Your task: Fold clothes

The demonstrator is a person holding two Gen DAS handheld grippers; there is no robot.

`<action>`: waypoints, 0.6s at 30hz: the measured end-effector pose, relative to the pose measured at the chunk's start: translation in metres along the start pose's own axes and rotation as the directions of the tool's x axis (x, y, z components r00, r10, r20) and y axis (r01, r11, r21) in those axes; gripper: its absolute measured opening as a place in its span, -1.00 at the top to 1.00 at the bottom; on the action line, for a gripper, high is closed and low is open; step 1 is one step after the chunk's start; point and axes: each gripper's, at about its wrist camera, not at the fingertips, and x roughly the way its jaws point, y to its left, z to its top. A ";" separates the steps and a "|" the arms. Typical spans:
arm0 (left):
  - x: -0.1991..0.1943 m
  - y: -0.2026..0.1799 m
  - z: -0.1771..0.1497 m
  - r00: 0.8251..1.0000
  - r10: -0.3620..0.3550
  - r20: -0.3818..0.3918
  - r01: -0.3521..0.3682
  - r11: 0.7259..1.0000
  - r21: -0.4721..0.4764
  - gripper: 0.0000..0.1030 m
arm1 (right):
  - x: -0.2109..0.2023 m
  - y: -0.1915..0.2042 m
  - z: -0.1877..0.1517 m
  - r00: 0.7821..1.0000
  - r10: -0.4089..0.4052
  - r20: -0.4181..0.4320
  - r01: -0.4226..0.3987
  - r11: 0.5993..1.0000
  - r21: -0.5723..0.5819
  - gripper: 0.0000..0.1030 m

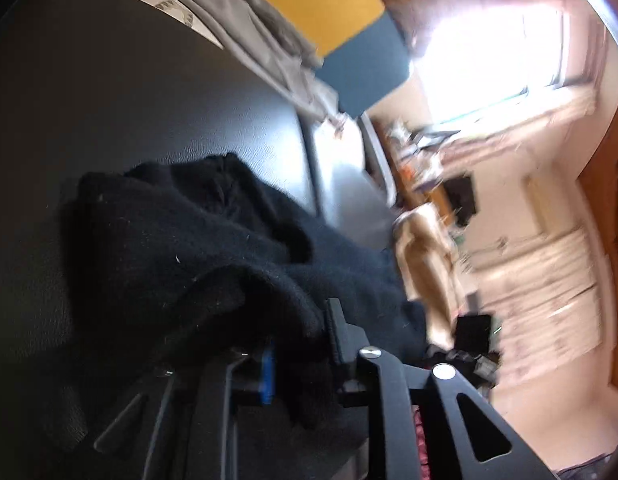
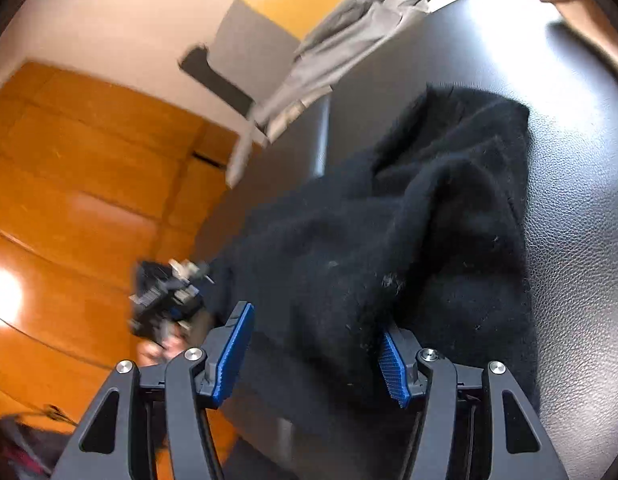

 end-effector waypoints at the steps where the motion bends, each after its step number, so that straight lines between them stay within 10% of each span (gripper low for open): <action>1: 0.000 -0.001 0.002 1.000 0.000 -0.008 0.000 1.000 0.005 0.89 | 0.001 -0.001 0.001 1.000 -0.004 -0.008 0.004 1.000 -0.011 0.04; 5: -0.010 -0.003 0.015 0.996 -0.092 0.023 0.092 0.996 -0.013 0.89 | -0.013 0.000 0.012 0.999 0.014 0.031 -0.012 0.998 -0.057 0.80; 13: -0.014 0.034 0.047 0.971 -0.165 0.176 0.203 0.952 -0.228 0.72 | -0.024 -0.034 0.078 0.968 0.118 0.223 -0.149 0.980 0.130 0.68; 18: -0.013 0.047 0.052 0.972 -0.129 0.195 0.179 0.947 -0.268 0.62 | -0.020 -0.049 0.088 0.964 0.117 0.241 -0.161 0.972 0.172 0.19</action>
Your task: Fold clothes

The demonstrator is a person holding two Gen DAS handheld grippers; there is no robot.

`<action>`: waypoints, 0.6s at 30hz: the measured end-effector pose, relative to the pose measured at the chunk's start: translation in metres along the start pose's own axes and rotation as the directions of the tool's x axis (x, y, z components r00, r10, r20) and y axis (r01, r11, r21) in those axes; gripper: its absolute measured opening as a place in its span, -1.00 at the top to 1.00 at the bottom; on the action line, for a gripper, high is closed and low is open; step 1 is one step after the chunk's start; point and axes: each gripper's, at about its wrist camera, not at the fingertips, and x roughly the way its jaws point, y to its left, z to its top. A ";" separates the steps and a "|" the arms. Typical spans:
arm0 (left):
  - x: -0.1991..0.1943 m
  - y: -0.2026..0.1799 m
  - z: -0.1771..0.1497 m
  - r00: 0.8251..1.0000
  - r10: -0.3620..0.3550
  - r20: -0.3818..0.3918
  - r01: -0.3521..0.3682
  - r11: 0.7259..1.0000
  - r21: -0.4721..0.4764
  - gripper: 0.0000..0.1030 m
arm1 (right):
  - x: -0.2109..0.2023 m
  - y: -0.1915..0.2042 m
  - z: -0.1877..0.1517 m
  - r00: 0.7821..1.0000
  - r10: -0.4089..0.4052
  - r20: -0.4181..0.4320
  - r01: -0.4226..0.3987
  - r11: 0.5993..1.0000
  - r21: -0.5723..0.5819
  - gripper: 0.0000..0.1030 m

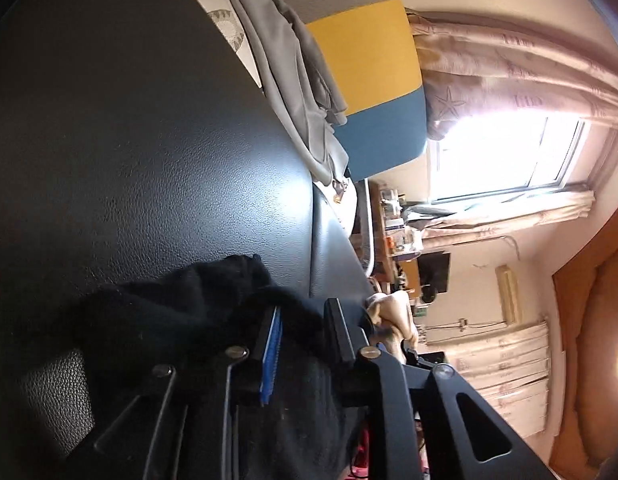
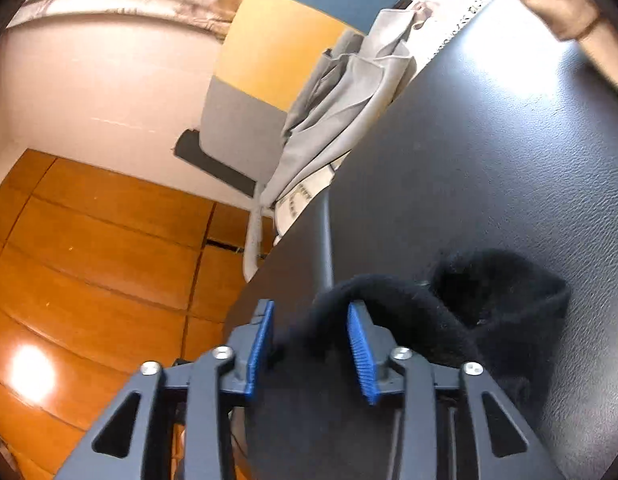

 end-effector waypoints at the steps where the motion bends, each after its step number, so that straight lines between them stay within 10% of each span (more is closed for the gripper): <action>1: -0.004 0.000 0.001 1.000 0.000 0.010 0.000 1.000 0.003 0.62 | -0.001 0.000 0.001 1.000 0.004 -0.003 -0.004 1.000 -0.004 0.16; 9: -0.057 0.001 -0.010 0.979 0.172 0.109 -0.189 0.968 0.165 0.57 | -0.026 0.023 -0.025 0.992 -0.125 -0.001 0.123 0.980 -0.158 -0.11; 18: -0.066 0.003 -0.060 0.968 0.251 0.009 -0.237 0.901 0.364 0.47 | -0.072 0.009 -0.066 0.915 -0.402 0.038 0.397 0.877 -0.271 -0.10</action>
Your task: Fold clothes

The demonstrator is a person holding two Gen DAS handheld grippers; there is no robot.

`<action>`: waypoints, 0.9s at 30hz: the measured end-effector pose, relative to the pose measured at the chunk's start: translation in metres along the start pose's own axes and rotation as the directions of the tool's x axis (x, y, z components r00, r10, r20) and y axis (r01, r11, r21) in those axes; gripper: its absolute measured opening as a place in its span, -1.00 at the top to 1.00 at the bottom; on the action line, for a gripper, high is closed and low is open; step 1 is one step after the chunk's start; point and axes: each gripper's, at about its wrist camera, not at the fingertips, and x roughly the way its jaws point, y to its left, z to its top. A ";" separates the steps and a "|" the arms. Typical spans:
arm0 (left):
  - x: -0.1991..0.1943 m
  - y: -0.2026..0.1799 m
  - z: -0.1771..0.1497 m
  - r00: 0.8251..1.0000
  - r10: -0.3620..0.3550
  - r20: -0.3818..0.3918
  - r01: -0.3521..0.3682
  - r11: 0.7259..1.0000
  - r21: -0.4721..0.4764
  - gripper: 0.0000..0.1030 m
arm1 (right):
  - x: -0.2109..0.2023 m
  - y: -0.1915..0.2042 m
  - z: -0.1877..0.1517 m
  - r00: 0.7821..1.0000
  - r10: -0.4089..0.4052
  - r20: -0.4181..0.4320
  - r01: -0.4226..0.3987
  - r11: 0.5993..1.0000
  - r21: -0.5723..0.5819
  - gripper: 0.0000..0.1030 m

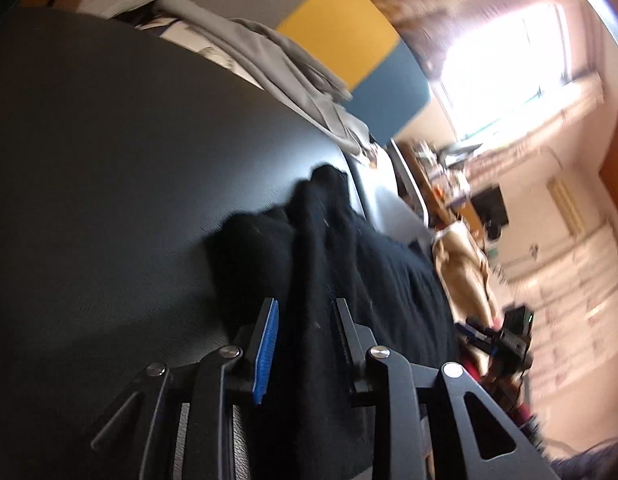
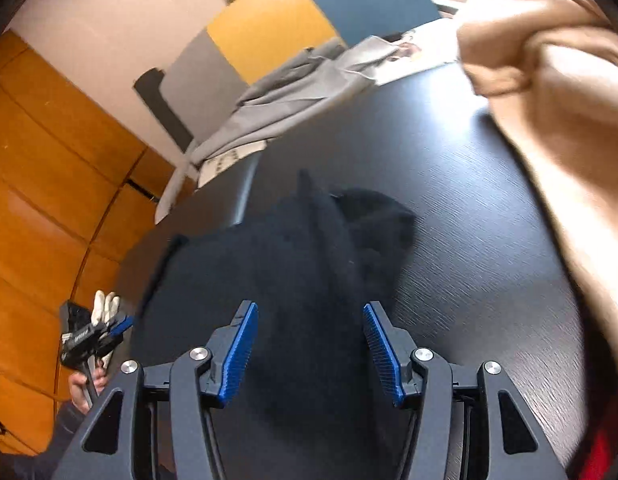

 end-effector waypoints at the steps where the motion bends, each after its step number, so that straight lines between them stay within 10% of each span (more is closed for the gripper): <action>1: 0.003 -0.005 -0.002 1.000 0.003 -0.006 -0.003 1.000 0.020 0.47 | 0.000 -0.002 -0.001 1.000 -0.010 -0.002 0.010 1.000 0.004 -0.10; 6: 0.023 -0.024 -0.007 0.995 0.091 -0.046 -0.085 0.990 0.110 0.45 | 0.009 -0.004 -0.011 0.996 -0.073 -0.050 0.071 0.997 -0.033 0.08; 9: 0.026 -0.034 -0.007 0.985 0.162 -0.053 -0.151 0.975 0.162 0.90 | 0.021 0.003 -0.013 0.985 -0.146 -0.089 0.138 0.986 -0.090 0.69; 13: 0.006 -0.039 -0.006 0.989 0.149 -0.025 -0.144 0.979 0.144 0.94 | 0.013 0.022 -0.013 0.973 -0.223 -0.059 0.208 0.959 -0.193 0.92; 27: -0.005 -0.006 -0.034 0.983 0.167 -0.076 -0.166 0.986 0.010 0.77 | 0.002 -0.014 -0.032 0.974 -0.223 -0.045 0.220 0.973 -0.074 0.90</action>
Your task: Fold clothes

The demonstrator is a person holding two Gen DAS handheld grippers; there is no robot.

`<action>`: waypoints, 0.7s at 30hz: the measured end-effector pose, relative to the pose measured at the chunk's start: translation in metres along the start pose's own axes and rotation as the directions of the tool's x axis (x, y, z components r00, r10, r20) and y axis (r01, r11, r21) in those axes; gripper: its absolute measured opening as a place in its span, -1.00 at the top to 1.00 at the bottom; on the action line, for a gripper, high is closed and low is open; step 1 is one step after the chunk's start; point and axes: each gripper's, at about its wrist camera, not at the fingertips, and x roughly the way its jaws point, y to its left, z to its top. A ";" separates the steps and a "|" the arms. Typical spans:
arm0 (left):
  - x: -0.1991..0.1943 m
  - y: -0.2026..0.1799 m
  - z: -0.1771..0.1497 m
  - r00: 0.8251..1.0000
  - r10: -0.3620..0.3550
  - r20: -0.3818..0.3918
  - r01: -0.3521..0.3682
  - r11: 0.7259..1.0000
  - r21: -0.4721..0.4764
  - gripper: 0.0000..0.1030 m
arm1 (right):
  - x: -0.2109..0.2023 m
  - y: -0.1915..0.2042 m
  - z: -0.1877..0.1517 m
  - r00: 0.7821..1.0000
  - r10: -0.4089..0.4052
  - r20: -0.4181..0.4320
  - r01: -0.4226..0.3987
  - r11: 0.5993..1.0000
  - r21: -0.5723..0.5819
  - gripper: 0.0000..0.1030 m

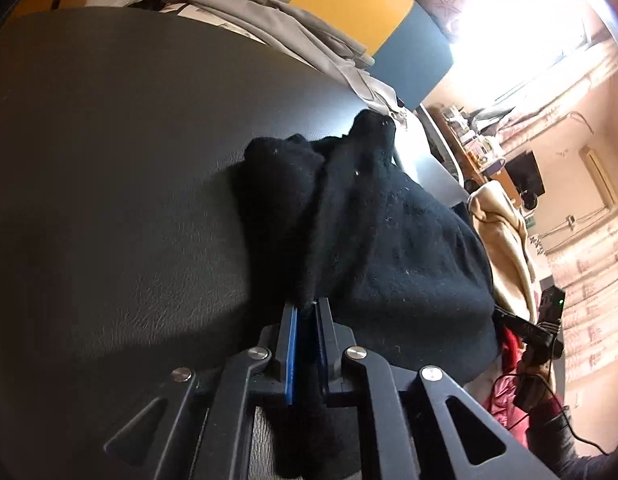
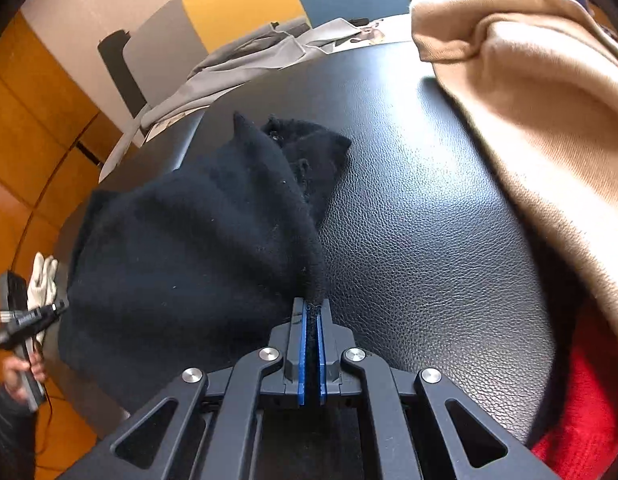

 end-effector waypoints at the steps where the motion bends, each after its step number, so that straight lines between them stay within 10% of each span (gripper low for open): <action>1: -0.005 0.001 0.001 1.000 0.005 0.010 -0.005 1.000 -0.006 0.71 | -0.001 -0.001 0.000 1.000 0.003 0.001 -0.003 1.000 0.003 0.90; 8: -0.026 -0.016 0.034 0.992 0.006 0.124 -0.017 0.996 0.083 0.57 | -0.026 -0.005 0.007 0.997 0.045 0.061 -0.045 0.999 -0.001 0.49; 21: 0.049 -0.066 0.094 0.997 0.079 -0.013 -0.072 0.959 0.275 0.39 | 0.027 0.041 0.096 0.999 0.029 0.041 -0.023 0.990 -0.142 0.19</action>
